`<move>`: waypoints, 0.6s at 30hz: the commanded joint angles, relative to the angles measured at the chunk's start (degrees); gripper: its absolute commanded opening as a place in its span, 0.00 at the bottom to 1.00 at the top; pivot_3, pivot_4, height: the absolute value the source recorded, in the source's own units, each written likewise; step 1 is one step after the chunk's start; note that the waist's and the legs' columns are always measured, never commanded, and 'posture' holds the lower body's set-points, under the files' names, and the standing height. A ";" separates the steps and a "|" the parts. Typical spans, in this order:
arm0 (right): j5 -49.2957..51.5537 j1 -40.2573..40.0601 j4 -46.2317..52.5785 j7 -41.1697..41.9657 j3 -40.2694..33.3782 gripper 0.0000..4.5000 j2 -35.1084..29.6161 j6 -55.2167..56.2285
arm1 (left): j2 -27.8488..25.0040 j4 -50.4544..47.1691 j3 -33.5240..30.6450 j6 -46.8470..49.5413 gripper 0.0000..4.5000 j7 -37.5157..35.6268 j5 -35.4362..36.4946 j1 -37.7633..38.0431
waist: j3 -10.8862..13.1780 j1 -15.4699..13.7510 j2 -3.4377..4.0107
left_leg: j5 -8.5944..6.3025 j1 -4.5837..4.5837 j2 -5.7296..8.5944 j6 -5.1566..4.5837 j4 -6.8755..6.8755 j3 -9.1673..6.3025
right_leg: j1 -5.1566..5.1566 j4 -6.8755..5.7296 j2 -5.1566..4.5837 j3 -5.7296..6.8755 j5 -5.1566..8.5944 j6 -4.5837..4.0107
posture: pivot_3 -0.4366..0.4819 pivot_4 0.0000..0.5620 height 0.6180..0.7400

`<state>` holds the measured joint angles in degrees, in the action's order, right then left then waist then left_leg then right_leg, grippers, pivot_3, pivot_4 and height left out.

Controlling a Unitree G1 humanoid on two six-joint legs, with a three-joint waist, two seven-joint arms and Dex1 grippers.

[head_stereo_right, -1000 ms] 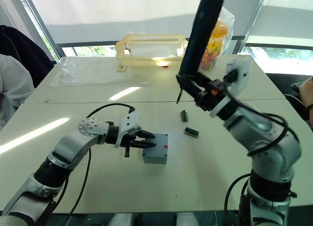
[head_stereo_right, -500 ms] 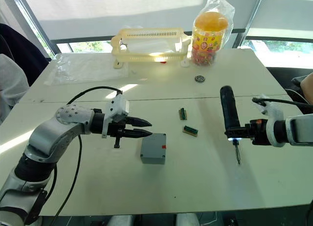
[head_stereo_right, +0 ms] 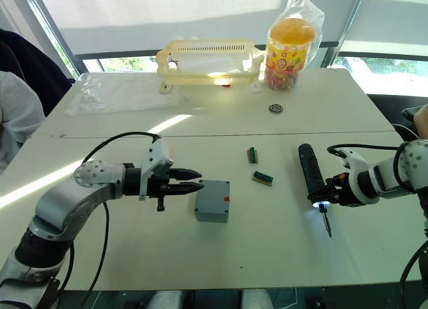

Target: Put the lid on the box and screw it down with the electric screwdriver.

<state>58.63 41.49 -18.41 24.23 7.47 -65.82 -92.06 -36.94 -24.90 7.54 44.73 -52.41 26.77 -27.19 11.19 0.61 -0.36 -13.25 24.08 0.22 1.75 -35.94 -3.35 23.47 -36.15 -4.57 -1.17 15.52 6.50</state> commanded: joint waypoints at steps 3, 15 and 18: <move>-6.71 2.95 -0.04 5.99 0.08 0.70 0.98 1.10 | -0.36 -0.32 -2.74 0.58 0.29 1.21 1.85 -0.33 | 0.00 0.08 0.00 | 0.00 0.04 0.03 0.00 -0.12 0.03 | -0.01 0.01 -0.03 -0.03 -0.05 0.08 | 0.48 0.27 1.00; -18.70 -3.36 8.54 9.48 -10.21 0.98 3.32 21.67 | 4.12 5.77 -9.09 -8.84 0.29 7.49 -0.45 2.77 | -0.02 0.19 0.02 | 0.03 0.02 0.03 0.05 -0.21 0.05 | -0.03 -0.05 -0.03 -0.06 -0.23 0.22 | 0.48 0.27 1.00; -17.86 -8.08 17.51 10.39 -19.53 0.98 5.28 29.87 | 2.83 5.44 -12.36 -4.14 0.29 8.26 2.90 5.65 | -0.03 0.20 0.04 | 0.03 -0.01 0.02 0.06 -0.16 0.05 | 0.01 -0.11 -0.02 -0.08 -0.24 0.24 | 0.48 0.27 1.00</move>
<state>40.69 33.60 -6.27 33.62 -6.83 -60.54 -66.84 -33.29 -18.08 -1.78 39.47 -44.61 27.76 -21.83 11.17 0.81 -0.32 -13.22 24.07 0.22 1.81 -36.08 -3.35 23.49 -36.29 -4.57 -1.23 15.29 6.74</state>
